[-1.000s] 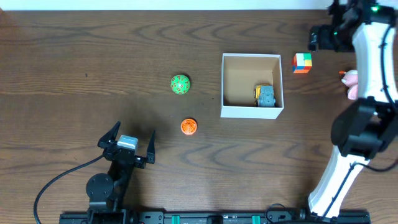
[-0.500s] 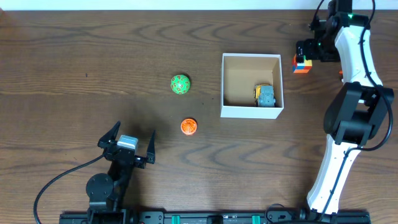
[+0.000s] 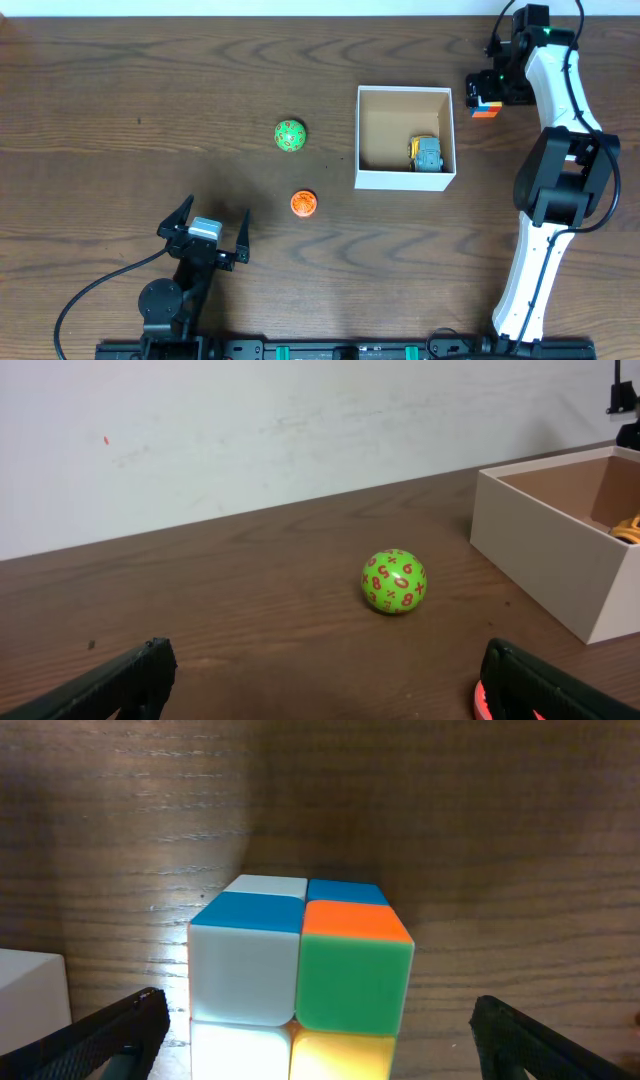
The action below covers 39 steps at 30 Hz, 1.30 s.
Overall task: Pack container
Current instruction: 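Move the right gripper over the Rubik's cube and descend, then close the right gripper on the Rubik's cube and lift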
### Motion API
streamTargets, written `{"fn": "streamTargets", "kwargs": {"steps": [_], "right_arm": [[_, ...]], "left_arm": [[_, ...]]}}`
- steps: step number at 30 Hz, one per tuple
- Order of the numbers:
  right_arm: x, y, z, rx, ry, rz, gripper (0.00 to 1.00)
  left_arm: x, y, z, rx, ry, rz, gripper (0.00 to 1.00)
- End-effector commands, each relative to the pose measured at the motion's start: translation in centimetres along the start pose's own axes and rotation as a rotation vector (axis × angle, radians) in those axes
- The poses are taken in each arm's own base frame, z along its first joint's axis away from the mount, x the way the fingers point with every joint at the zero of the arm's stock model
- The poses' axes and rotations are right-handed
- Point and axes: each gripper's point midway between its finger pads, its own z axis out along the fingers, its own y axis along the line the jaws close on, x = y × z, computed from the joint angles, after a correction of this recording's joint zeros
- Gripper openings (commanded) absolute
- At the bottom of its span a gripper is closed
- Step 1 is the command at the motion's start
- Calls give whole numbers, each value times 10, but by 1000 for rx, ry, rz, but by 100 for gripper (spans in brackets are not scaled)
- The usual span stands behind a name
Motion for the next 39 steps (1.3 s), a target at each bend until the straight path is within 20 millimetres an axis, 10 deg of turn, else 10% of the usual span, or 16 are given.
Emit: {"fn": "streamTargets", "kwargs": {"steps": [1, 28, 32, 39], "right_arm": [[0, 4, 5, 3, 6, -8, 99], [-3, 5, 3, 4, -7, 49, 38], [-9, 5, -19, 5, -30, 73, 36], [-25, 21, -115, -4, -134, 71, 35]], "left_arm": [[15, -2, 1, 12, 44, 6, 98], [16, -2, 1, 12, 44, 5, 98], [16, -2, 1, 12, 44, 5, 98], [15, -3, 1, 12, 44, 5, 98]]}}
